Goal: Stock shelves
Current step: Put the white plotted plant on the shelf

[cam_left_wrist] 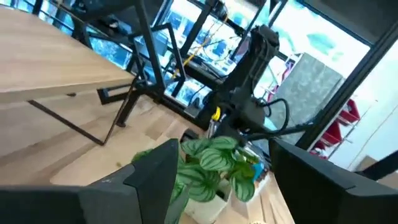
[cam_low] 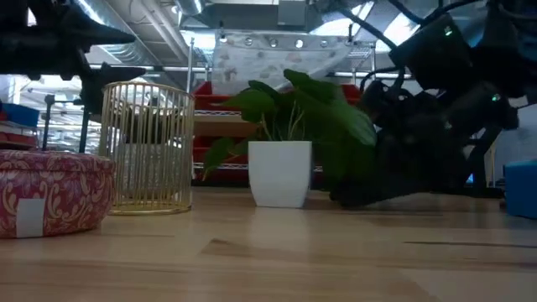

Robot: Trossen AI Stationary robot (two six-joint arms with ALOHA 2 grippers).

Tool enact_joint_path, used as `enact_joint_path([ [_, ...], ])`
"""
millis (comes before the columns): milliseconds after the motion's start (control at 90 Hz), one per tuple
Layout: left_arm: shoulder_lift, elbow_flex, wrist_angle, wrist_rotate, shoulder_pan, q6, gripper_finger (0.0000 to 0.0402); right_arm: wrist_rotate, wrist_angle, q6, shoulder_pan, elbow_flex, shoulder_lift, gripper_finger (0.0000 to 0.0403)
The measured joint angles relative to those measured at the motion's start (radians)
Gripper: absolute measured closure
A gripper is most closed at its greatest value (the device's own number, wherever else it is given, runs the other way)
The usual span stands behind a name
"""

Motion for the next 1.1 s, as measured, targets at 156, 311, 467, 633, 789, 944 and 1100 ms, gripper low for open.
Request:
enact_joint_path([
  [156, 0.001, 0.0, -0.005, -0.044, 0.0, 0.008, 0.0166, 0.046, 0.087, 0.037, 0.001, 0.035, 0.086, 0.0047],
  [311, 0.001, 0.0, -0.007, -0.061, 0.0, 0.013, 0.0166, 0.16, 0.077, 0.089, 0.035, 0.048, 0.1, 0.0047],
  [467, 0.001, 0.0, -0.008, -0.064, 0.0, 0.027, 0.0166, 0.399, -0.118, 0.082, 0.094, 0.044, 0.011, 0.0047],
  [633, 0.001, 0.0, -0.021, -0.09, 0.0, 0.027, 0.0166, 0.505, -0.509, 0.171, 0.113, 0.043, -0.196, 0.0047],
  [789, 0.001, 0.0, -0.021, -0.092, 0.0, 0.027, 0.0166, 0.498, -0.77, 0.204, 0.11, 0.048, -0.442, 0.0047],
  [944, 0.001, 0.0, -0.019, -0.092, 0.0, 0.003, 0.0166, 0.457, -0.884, 0.245, 0.156, 0.107, -0.582, 0.0049],
  [1100, 0.001, 0.0, -0.018, -0.092, 0.0, 0.032, 0.0166, 0.422, -0.871, 0.328, 0.291, 0.193, -0.493, 0.0063],
])
